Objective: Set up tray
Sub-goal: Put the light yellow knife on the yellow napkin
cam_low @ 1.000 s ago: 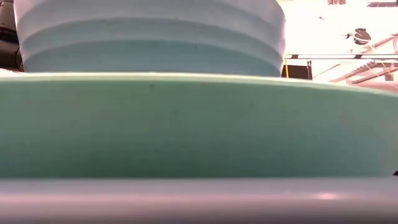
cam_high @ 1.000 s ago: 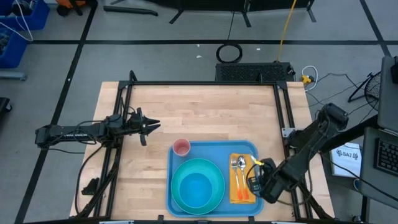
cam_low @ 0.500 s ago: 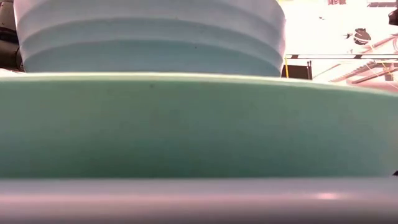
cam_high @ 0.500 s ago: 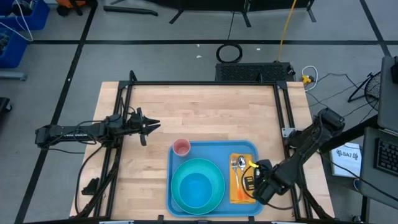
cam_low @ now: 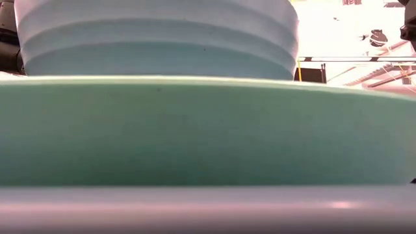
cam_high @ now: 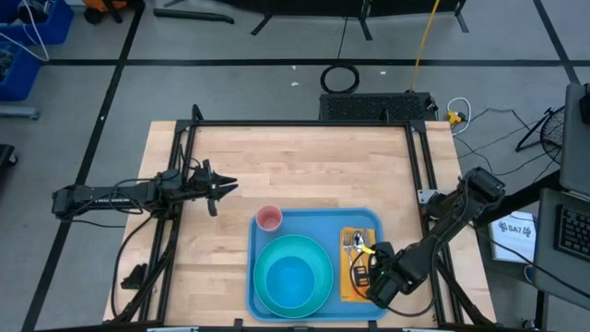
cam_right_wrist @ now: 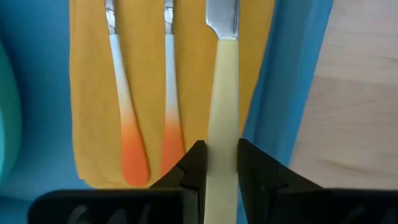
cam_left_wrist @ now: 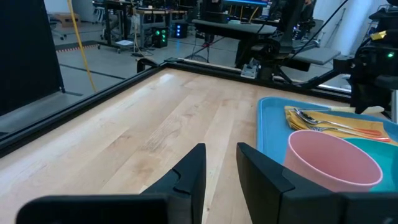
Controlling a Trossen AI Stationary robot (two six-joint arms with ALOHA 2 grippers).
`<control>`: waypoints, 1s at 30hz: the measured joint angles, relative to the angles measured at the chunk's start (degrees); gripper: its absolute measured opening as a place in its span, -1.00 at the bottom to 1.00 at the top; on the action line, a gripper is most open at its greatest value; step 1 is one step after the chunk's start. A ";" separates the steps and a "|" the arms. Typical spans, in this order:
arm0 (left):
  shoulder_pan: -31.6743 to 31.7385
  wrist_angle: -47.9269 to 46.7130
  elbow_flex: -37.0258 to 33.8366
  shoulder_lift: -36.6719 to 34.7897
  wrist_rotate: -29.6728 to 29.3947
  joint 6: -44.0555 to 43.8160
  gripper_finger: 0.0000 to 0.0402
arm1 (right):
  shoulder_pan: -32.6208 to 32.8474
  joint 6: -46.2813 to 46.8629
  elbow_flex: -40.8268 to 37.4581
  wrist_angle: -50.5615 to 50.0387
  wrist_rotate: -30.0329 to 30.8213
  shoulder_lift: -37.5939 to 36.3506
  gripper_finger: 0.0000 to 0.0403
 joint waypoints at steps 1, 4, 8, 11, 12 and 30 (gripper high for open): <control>0.00 0.01 0.00 -0.01 0.00 0.00 -0.54 | 0.00 0.02 0.02 -0.02 -0.02 0.00 -0.74; 0.01 0.00 0.00 -0.02 0.00 0.00 -0.54 | 0.00 0.05 0.00 -0.05 0.00 0.00 -0.74; 0.01 0.01 0.00 -0.01 0.00 0.00 -0.54 | 0.00 0.31 0.00 0.44 0.17 0.24 -0.74; 0.00 0.00 0.00 -0.02 -0.01 0.00 -0.54 | -0.12 0.42 0.00 0.73 0.02 0.28 -0.74; 0.02 0.00 0.00 -0.02 0.00 0.00 -0.54 | -0.28 0.47 0.00 0.91 0.00 0.26 -0.74; 0.00 0.00 0.00 -0.01 0.00 0.00 -0.54 | -0.52 -0.16 -7.09 11.40 0.11 0.27 -0.74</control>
